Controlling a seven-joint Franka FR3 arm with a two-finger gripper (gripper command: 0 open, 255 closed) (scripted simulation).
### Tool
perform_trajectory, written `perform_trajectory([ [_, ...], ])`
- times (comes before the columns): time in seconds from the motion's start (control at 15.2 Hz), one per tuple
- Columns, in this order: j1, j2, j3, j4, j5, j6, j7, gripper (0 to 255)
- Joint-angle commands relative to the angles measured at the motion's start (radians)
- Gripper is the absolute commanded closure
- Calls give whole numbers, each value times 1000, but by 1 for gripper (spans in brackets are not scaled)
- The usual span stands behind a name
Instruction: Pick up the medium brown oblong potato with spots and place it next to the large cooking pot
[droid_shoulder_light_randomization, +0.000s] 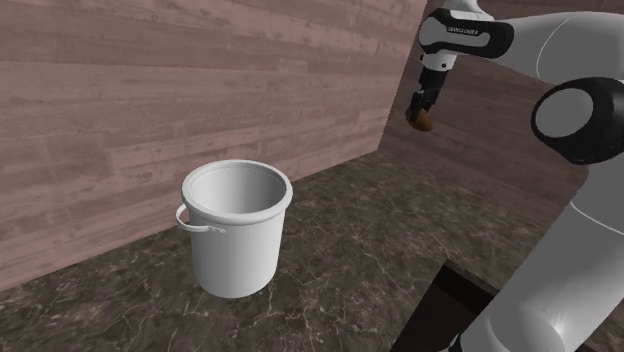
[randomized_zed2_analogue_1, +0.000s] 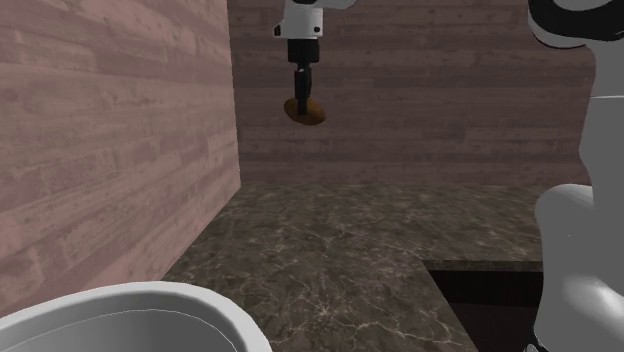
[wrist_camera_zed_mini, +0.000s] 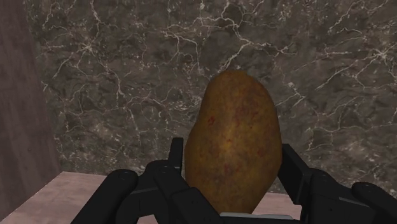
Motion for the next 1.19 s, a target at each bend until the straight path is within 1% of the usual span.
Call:
perform_trajectory([
  [0.0, 33, -64, 26, -69, -34, 4, 59, 255],
  [0.26, 81, -167, 87, -177, -78, 2, 170, 255],
  [0.53, 119, -249, 153, -261, -101, -10, 277, 255],
  [0.79, 153, -312, 221, -324, -107, -26, 380, 255],
  [1.12, 195, -364, 307, -375, -96, -49, 505, 255],
])
